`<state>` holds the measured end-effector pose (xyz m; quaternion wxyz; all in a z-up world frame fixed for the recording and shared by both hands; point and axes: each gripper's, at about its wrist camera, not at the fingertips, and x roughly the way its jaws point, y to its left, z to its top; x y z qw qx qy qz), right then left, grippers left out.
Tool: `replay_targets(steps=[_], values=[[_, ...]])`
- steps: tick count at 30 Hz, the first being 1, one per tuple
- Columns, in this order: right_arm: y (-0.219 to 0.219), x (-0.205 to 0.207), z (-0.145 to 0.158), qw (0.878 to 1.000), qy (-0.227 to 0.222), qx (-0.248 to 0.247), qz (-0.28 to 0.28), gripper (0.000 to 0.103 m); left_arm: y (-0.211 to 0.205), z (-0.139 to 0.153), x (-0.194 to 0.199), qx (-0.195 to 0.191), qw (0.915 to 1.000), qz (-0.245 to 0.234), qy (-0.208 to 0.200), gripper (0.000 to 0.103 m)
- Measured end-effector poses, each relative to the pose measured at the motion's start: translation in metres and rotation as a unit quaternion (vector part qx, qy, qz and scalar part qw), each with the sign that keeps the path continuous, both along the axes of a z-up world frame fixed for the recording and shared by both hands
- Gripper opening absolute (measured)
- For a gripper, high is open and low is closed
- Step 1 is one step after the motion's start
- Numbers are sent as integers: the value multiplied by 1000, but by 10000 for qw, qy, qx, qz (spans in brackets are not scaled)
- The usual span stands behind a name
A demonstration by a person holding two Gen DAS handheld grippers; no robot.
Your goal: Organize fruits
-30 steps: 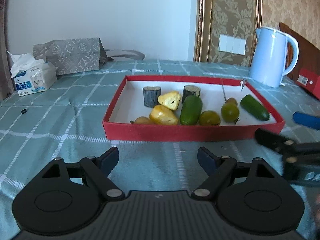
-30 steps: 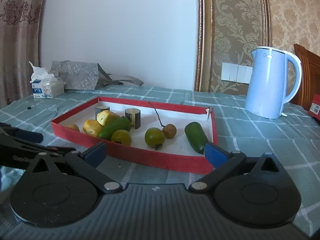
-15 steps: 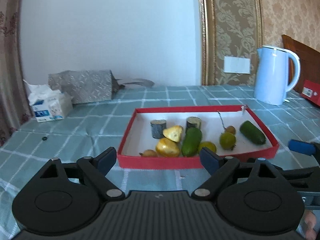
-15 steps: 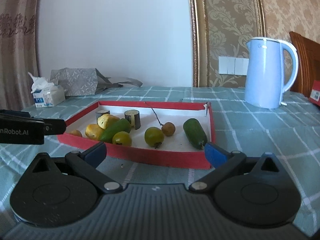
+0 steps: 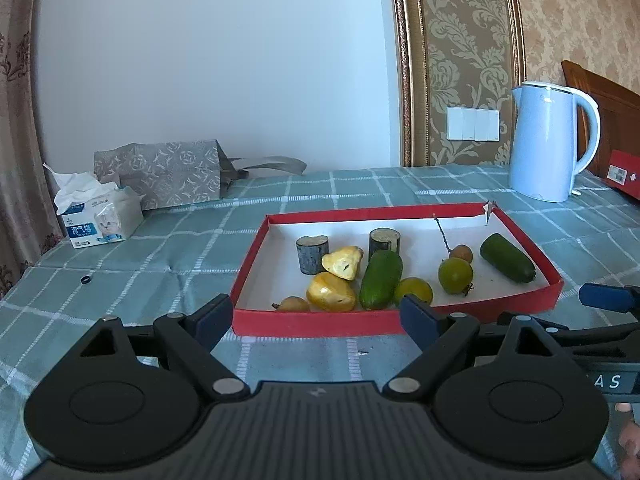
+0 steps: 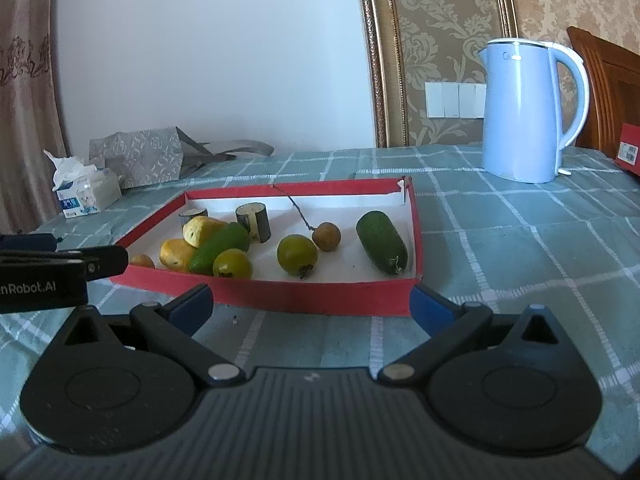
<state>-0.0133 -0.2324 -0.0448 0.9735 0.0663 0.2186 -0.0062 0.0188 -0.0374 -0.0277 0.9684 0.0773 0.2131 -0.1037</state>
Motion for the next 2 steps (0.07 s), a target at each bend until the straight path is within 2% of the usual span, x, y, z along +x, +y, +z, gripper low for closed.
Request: replay_targets(steps=[2], values=[[0,0,0,10000,9,1,-16,103,0,-1,0,38,10000,8,-19,91]])
